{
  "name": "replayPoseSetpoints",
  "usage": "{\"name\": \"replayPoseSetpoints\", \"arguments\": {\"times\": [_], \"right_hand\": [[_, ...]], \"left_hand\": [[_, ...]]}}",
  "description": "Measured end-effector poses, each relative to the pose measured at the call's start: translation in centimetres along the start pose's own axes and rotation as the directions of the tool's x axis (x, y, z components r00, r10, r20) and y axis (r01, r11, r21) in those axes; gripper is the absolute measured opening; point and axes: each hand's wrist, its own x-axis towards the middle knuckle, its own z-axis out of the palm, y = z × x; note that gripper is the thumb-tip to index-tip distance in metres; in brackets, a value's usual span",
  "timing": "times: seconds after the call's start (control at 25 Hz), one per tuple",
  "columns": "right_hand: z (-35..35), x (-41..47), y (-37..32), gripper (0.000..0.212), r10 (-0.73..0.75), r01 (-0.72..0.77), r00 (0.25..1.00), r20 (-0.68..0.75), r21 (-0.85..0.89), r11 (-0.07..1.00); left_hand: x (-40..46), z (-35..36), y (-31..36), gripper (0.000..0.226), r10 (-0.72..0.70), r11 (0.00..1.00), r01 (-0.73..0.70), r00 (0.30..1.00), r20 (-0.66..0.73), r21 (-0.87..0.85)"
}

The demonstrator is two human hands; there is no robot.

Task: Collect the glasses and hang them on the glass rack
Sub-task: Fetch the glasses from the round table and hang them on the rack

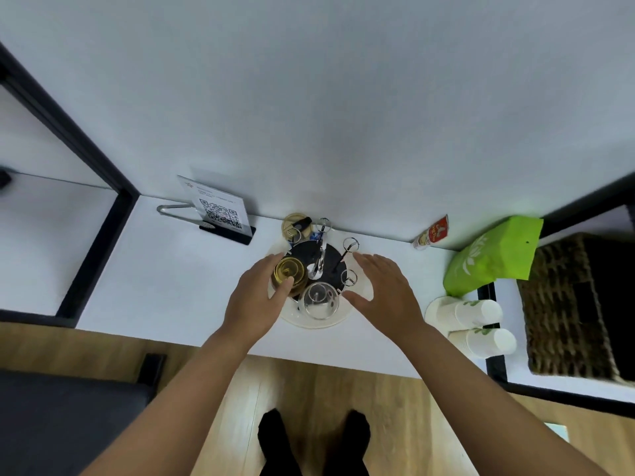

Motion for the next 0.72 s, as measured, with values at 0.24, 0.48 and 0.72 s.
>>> {"name": "replayPoseSetpoints", "arguments": {"times": [0.24,0.48,0.72], "right_hand": [[-6.8,-1.2,-1.1,0.071,0.063,-0.055,0.993,-0.095,0.088,0.995],[-14.8,-3.8,-3.0,0.074,0.073,-0.051,0.979,-0.192,0.117,0.992],[-23.9,-7.6,-3.9,0.075,0.095,-0.042,0.949,-0.302,0.176,0.983]], "left_hand": [[0.6,-3.5,7.0,0.051,0.153,0.988,-0.153,0.988,-0.033,0.019],[-0.1,-5.5,15.4,0.056,0.319,0.948,-0.318,0.946,0.051,-0.016],[-2.7,-8.3,25.1,0.055,0.473,0.881,-0.471,0.880,0.039,-0.046]]}}
